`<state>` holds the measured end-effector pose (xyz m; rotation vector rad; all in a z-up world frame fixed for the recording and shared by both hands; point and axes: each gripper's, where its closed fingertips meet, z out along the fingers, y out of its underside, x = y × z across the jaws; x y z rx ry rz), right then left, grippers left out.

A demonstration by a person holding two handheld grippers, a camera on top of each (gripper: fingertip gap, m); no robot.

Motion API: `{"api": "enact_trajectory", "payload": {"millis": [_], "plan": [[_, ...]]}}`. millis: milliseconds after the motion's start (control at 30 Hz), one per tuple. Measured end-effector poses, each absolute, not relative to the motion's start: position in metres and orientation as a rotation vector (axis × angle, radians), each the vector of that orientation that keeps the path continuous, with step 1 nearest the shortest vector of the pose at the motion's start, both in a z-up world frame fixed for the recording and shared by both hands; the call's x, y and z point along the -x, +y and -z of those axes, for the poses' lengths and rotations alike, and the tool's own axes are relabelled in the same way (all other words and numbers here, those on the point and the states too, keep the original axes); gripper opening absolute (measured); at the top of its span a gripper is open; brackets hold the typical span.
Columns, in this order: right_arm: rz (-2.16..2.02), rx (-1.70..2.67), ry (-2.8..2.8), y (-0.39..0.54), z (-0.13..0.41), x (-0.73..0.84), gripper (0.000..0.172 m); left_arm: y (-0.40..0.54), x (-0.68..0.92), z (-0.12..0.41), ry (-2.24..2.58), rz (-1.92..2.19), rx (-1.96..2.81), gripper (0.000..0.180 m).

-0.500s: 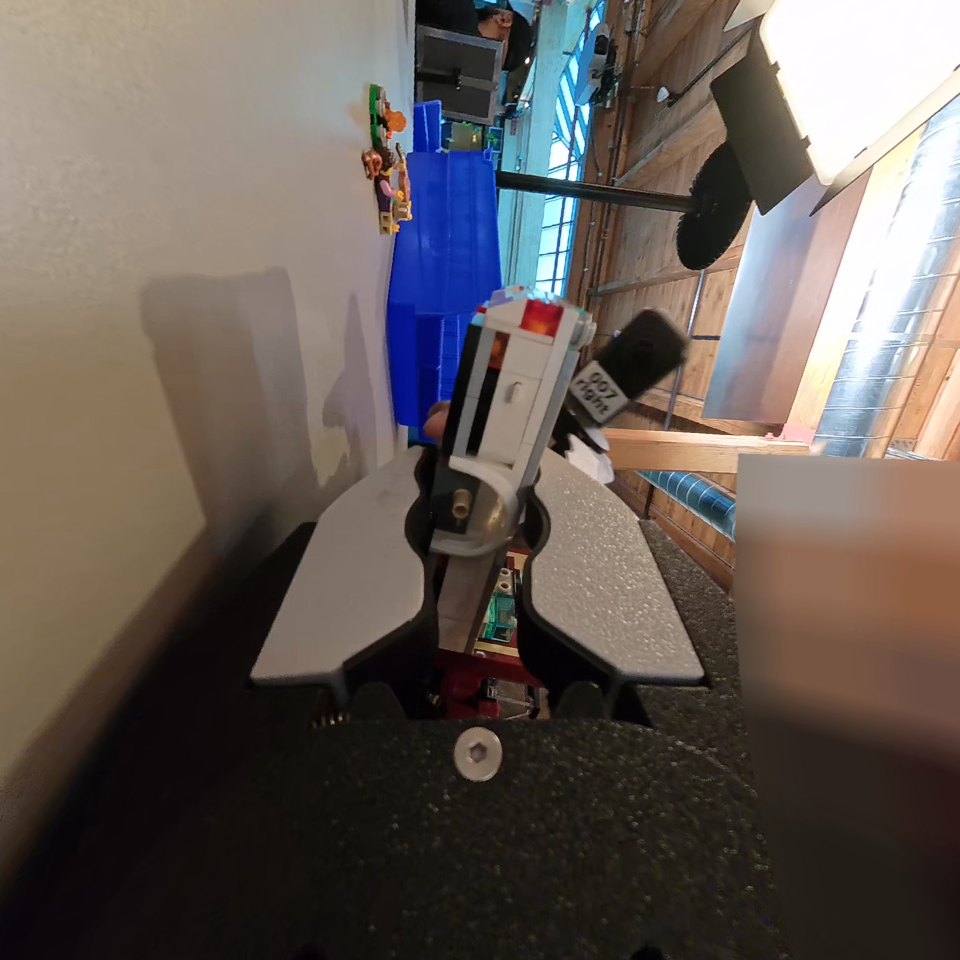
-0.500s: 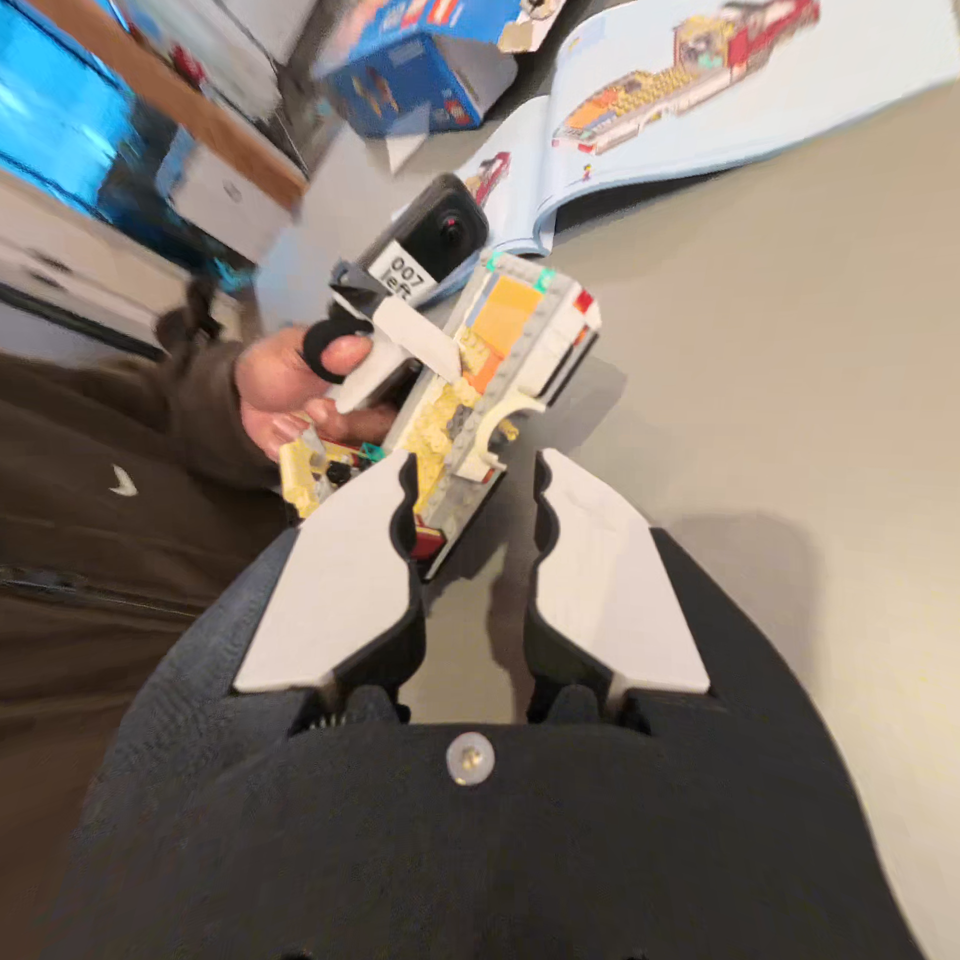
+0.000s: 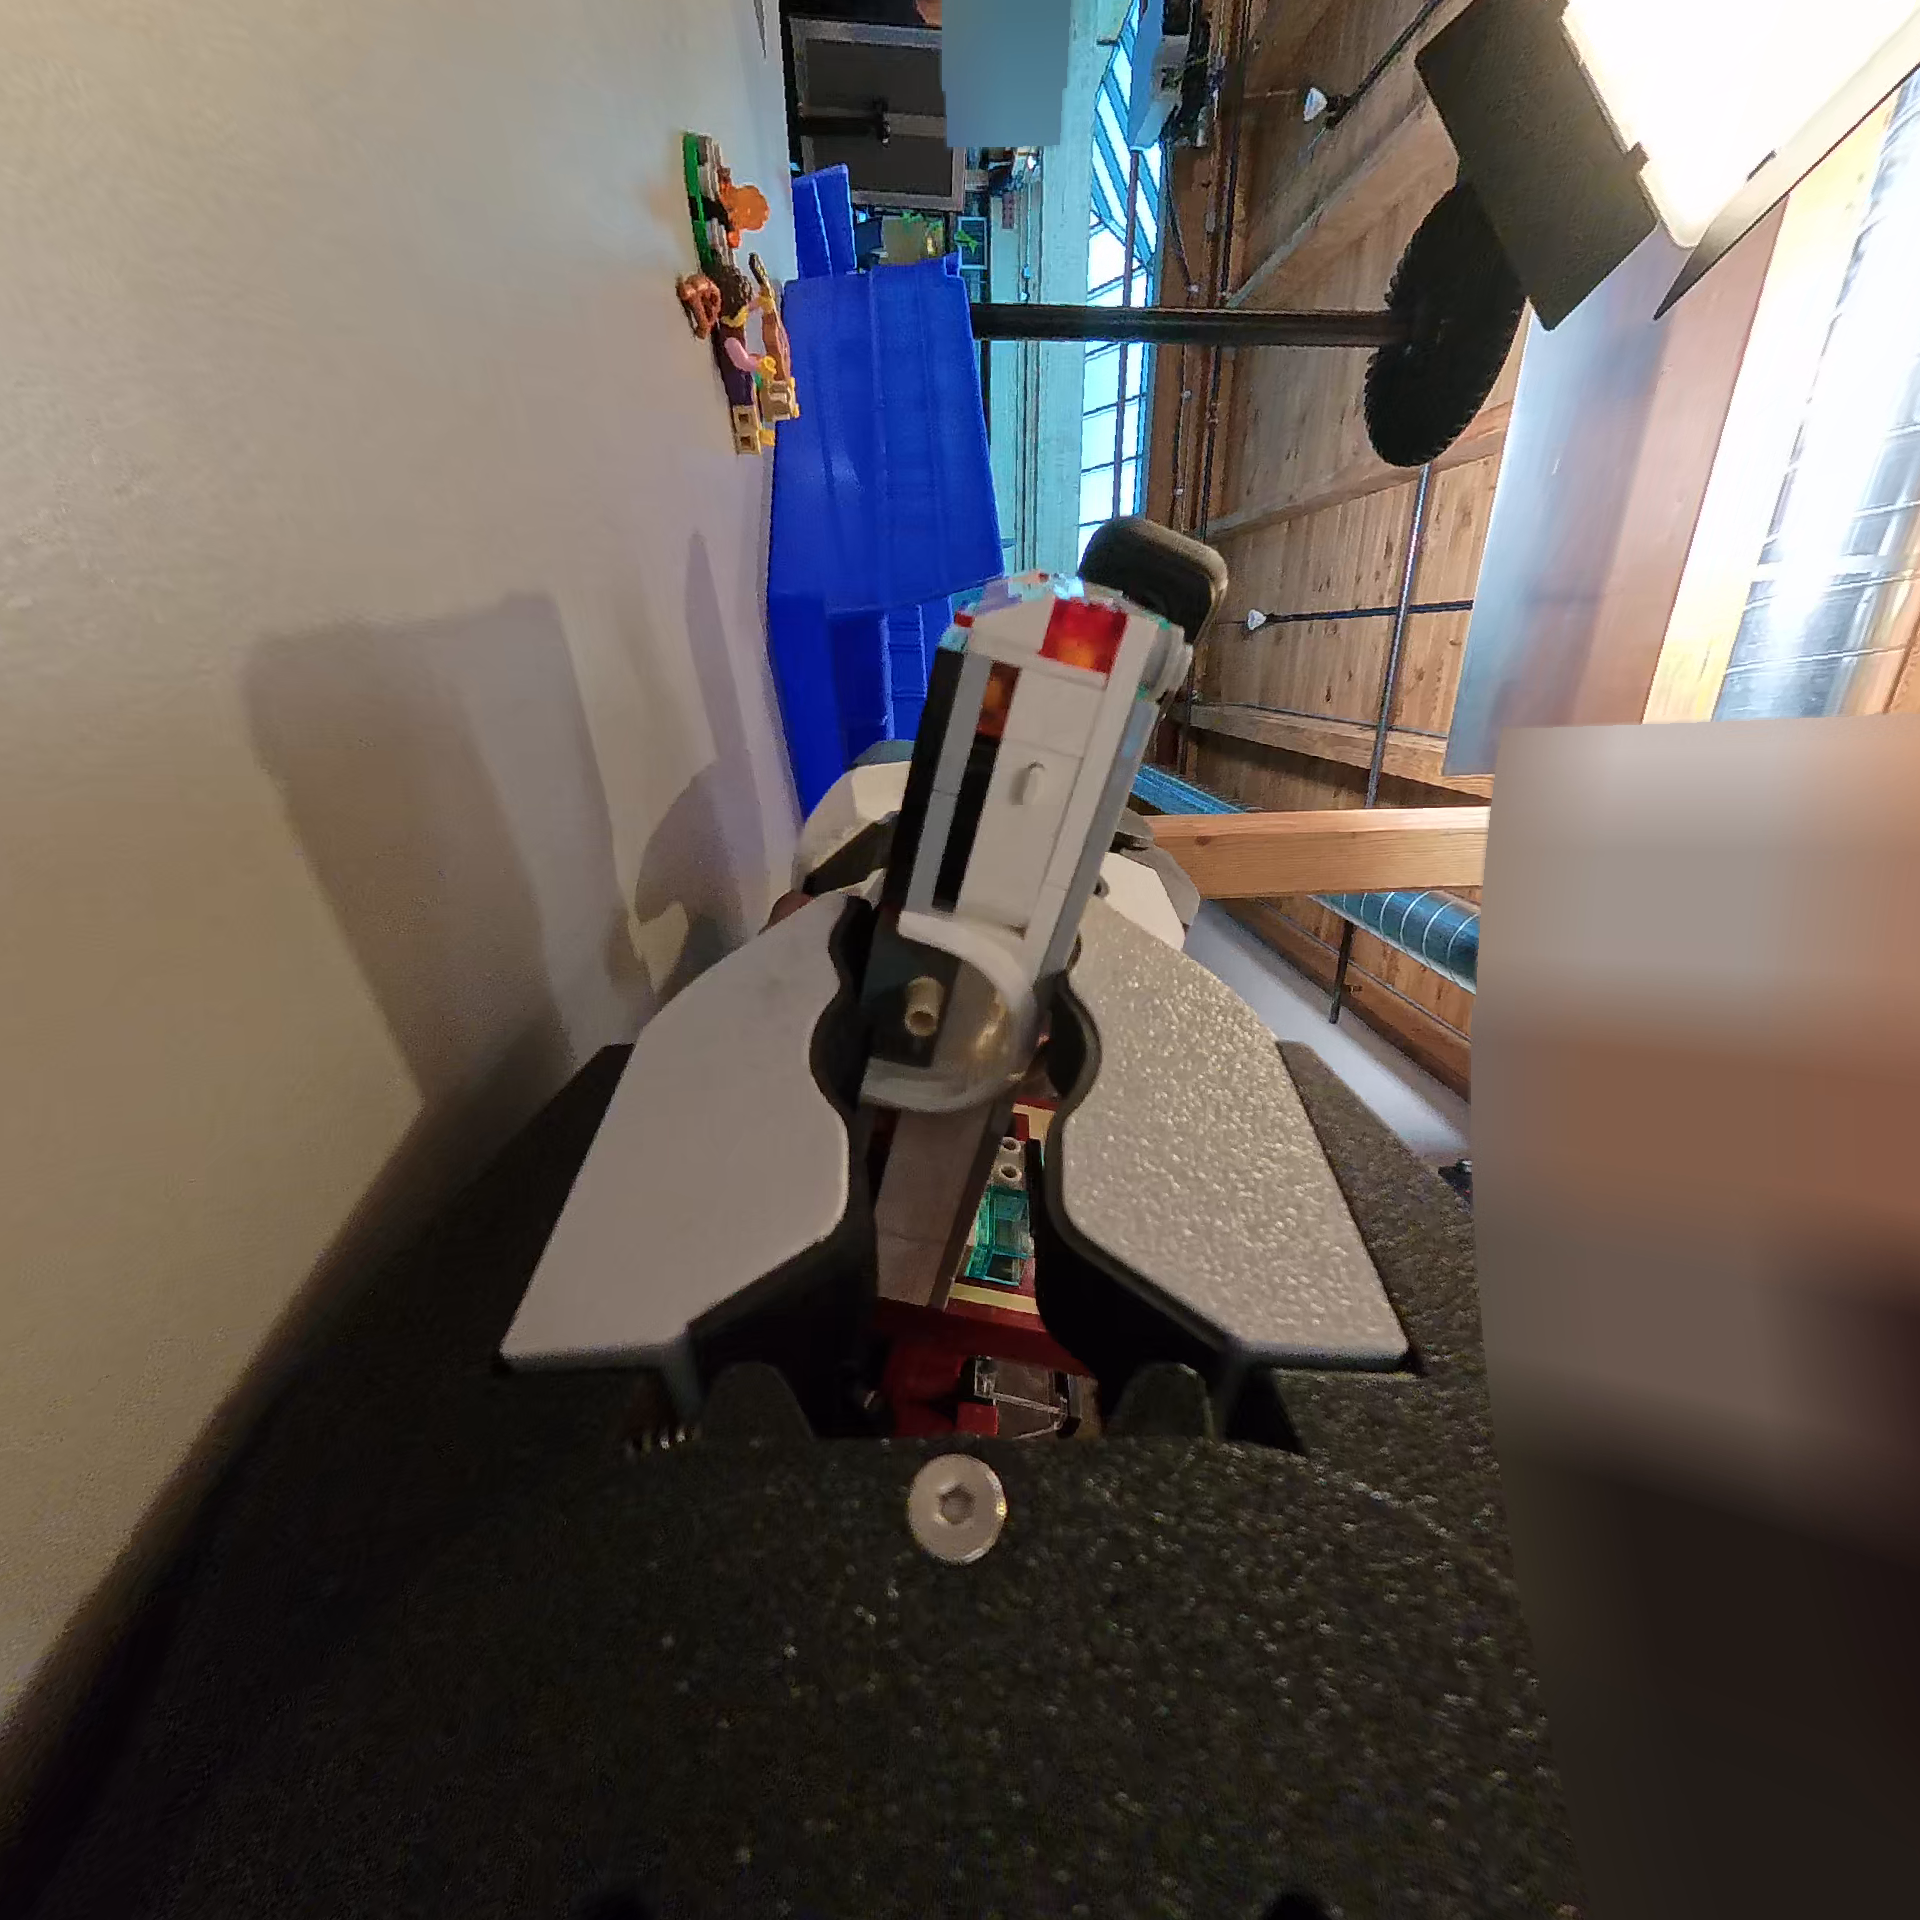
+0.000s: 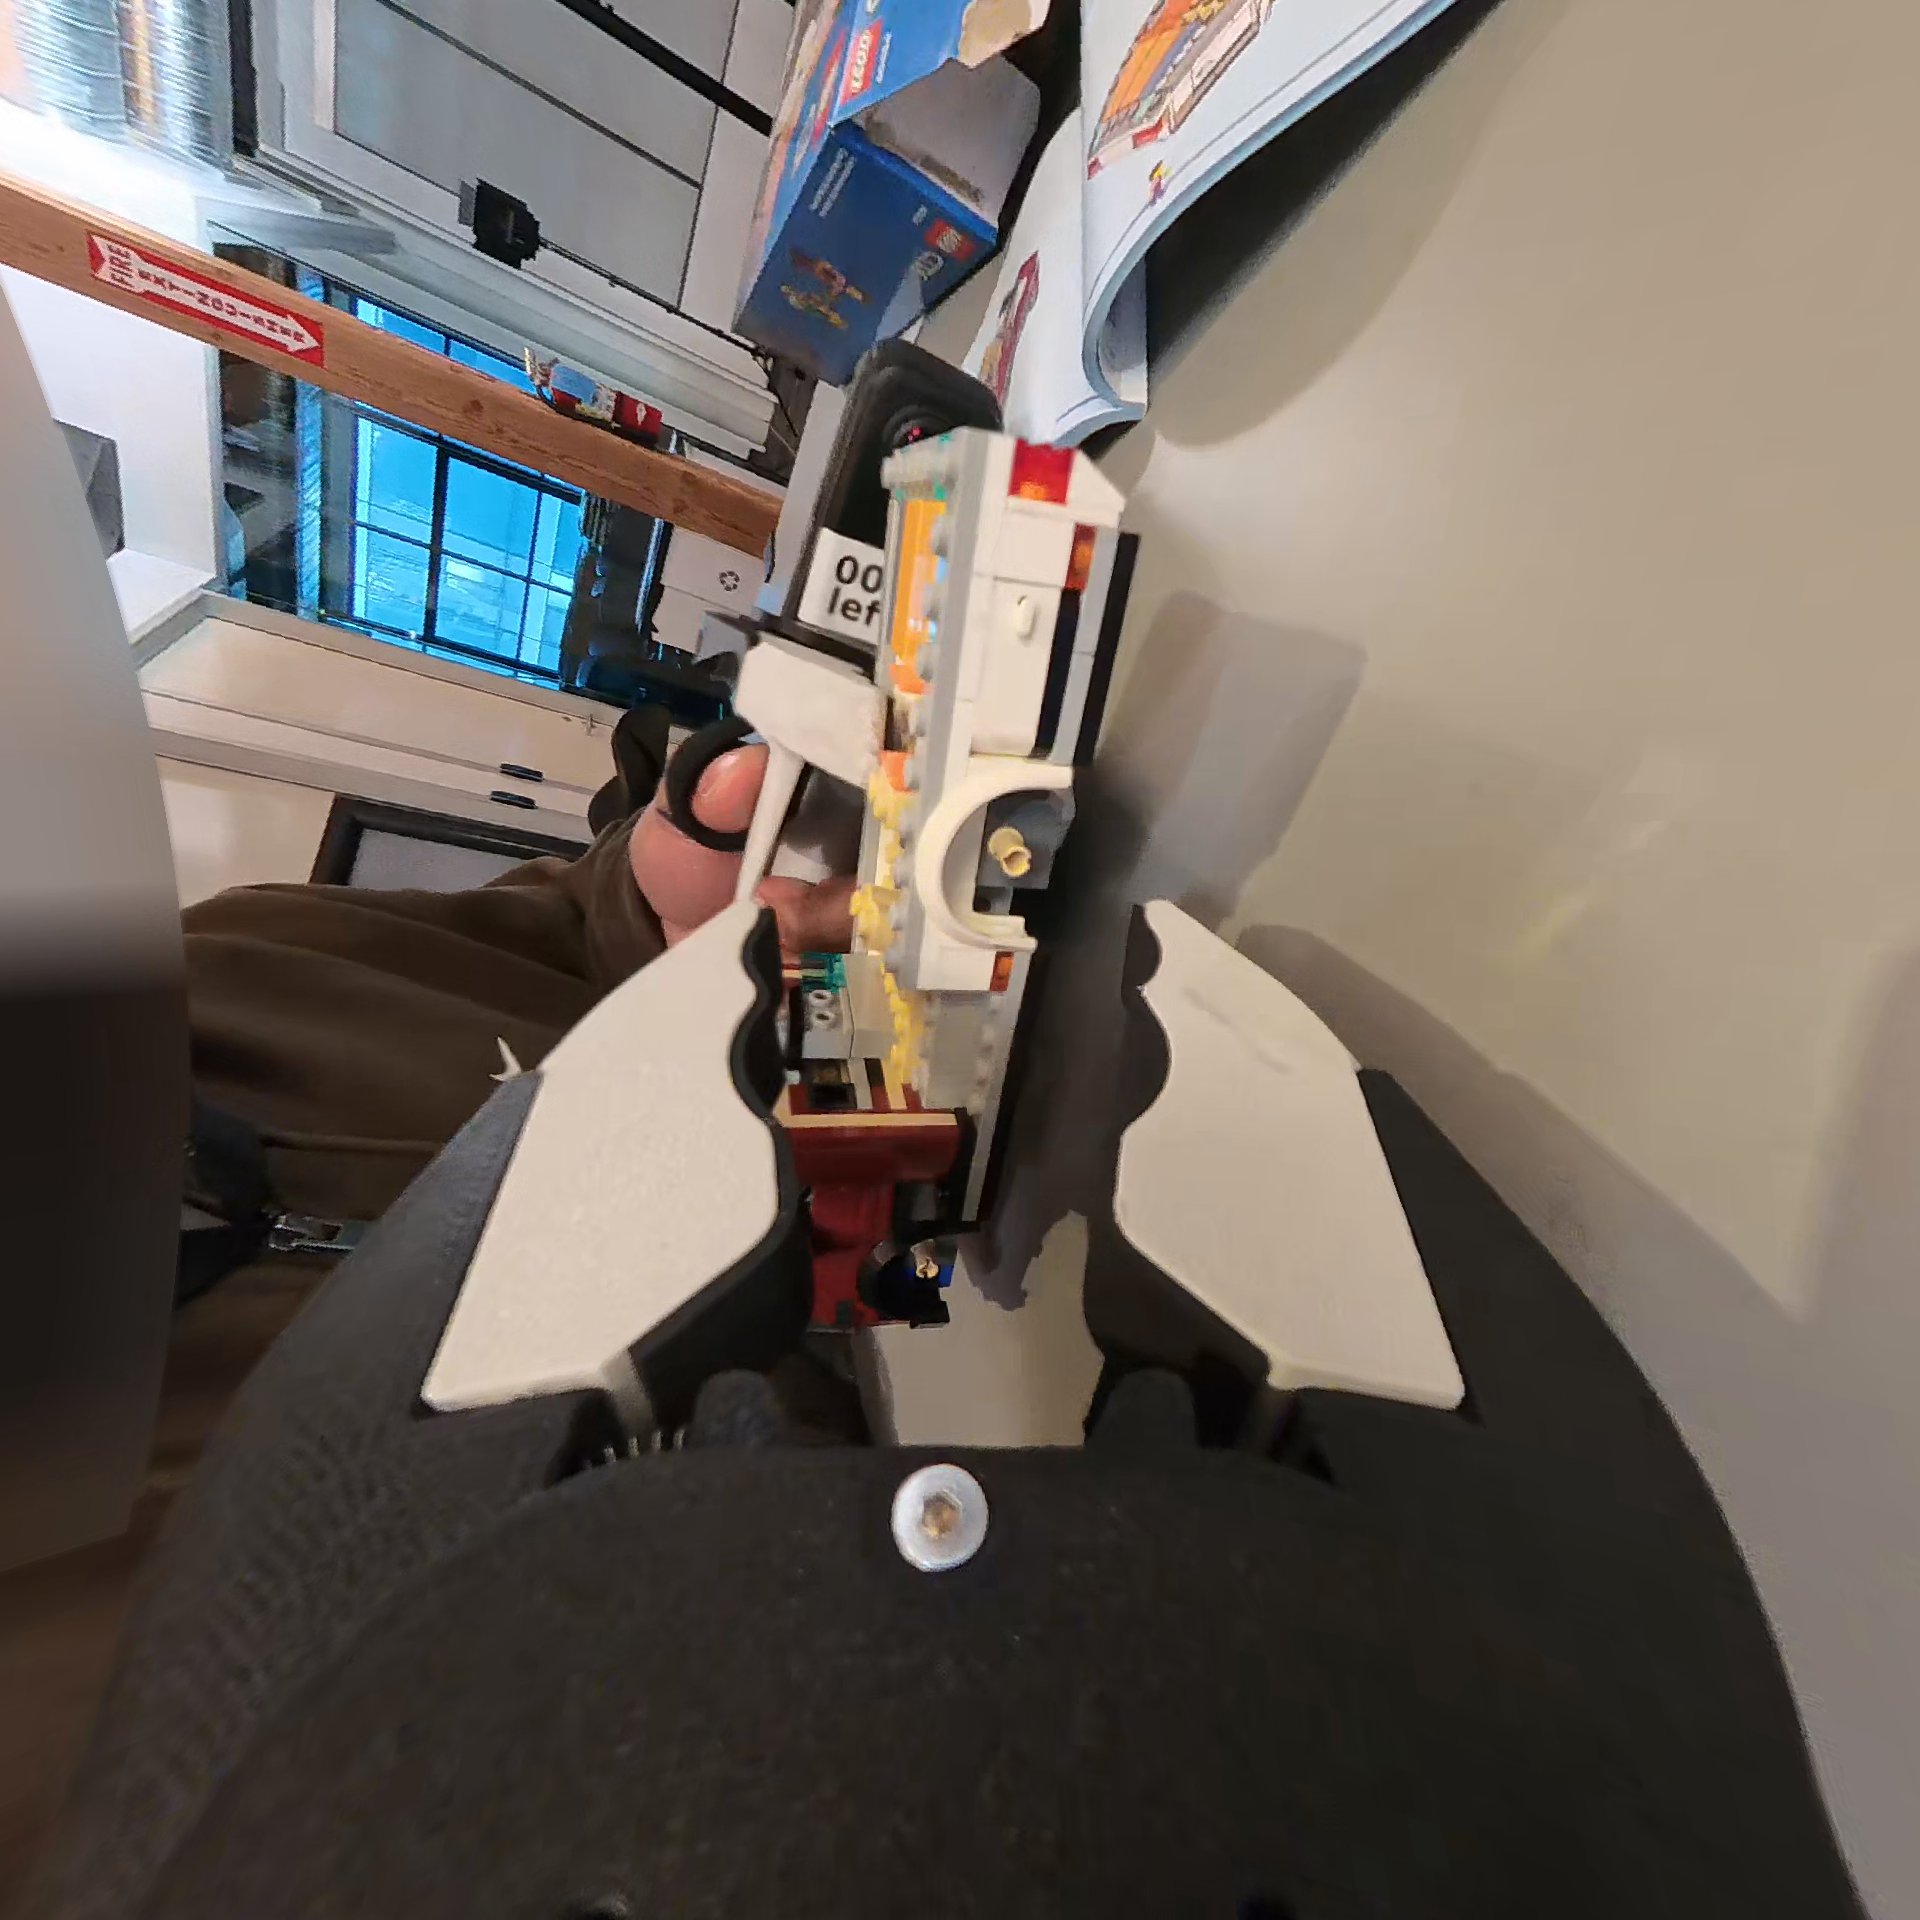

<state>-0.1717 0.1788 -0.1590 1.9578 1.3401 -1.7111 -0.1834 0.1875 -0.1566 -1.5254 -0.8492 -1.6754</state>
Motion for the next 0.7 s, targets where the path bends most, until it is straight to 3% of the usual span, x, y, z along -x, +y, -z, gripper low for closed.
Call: {"api": "enact_trajectory", "payload": {"millis": [500,700], "plan": [[1.724,-1.89,1.344,0.1716,0.1584,0.1698,0.036,0.1859,0.1791,0.1518,-0.769,1.658,1.552,0.032],[1.744,-1.876,1.364,0.1713,0.1566,0.1698,0.036,0.1859,0.1792,0.1503,-0.758,1.659,1.541,0.032]]}}
